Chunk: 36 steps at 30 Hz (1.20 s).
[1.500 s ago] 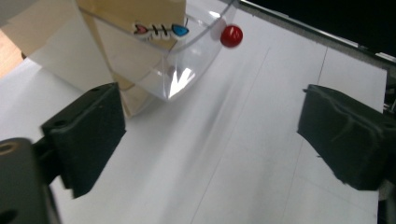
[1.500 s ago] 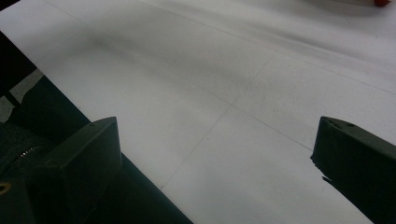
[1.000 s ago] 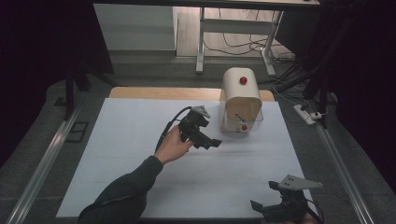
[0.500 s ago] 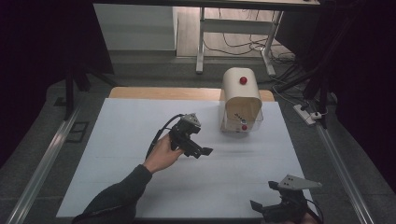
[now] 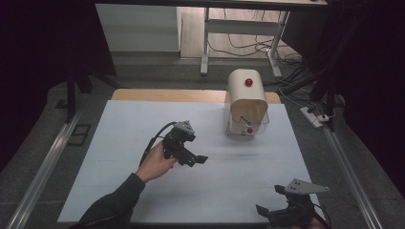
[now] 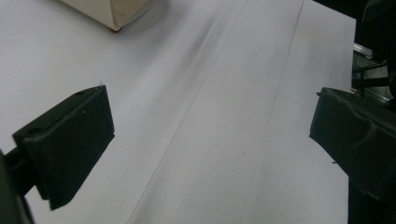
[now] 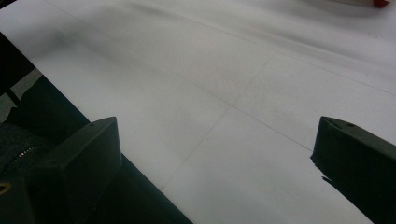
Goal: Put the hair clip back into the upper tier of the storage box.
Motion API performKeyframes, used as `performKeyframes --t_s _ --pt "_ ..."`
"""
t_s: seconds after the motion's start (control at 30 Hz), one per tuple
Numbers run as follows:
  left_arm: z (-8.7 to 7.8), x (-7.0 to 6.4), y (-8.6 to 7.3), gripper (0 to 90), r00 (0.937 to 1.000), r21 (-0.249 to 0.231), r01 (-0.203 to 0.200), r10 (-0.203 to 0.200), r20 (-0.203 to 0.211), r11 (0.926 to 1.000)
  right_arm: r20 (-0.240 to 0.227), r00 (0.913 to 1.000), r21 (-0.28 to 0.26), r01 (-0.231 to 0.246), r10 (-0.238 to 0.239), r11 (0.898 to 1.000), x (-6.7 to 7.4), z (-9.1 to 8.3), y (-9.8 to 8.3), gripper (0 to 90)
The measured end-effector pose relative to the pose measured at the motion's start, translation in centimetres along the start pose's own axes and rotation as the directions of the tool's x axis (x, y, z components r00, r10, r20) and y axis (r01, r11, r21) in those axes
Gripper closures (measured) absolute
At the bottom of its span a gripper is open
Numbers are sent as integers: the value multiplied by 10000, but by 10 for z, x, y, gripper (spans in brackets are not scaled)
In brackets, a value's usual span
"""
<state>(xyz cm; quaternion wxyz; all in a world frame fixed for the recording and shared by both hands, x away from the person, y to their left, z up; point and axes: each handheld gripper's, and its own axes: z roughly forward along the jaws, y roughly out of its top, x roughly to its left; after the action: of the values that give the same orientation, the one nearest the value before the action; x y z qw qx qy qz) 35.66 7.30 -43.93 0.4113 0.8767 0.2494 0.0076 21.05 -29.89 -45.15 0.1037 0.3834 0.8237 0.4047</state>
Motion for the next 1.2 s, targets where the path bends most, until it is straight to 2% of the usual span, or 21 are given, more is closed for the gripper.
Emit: performKeyframes --t_s 0.1,0.23,0.37,0.5,0.6,0.83,1.1,1.2 --pt "-8 0 -5 0 9998 92 -34 36 -183 10000 -21 10000 -36 0 0 10000 0 0 0 11" --pt "-20 -1 -12 0 9994 -9 8 -9 -338 10000 -33 10000 -43 -7 7 10000 0 0 0 11" --pt "-29 -2 -19 0 9994 -174 198 -203 -268 9997 12 10000 6 46 -46 10000 1 0 0 11" --pt "-37 -4 -25 0 9992 3 130 -130 -374 9999 -7 10000 -11 81 -81 10000 1 0 0 11" --pt "-44 -4 -29 0 9986 -46 160 -162 -494 9999 -61 10000 -55 23 -23 10000 0 0 0 11" --pt "-55 -6 -48 0 9976 81 306 -300 -631 9995 -81 10000 -72 16 -16 10000 0 0 0 11" --pt "-71 -10 -66 1 9963 -235 562 -576 -644 9981 -83 10000 -46 49 -49 10000 0 0 0 11" --pt "-74 -14 -70 0 9962 -198 525 -537 -680 9984 -76 10000 -38 51 -52 10000 1 0 0 11"
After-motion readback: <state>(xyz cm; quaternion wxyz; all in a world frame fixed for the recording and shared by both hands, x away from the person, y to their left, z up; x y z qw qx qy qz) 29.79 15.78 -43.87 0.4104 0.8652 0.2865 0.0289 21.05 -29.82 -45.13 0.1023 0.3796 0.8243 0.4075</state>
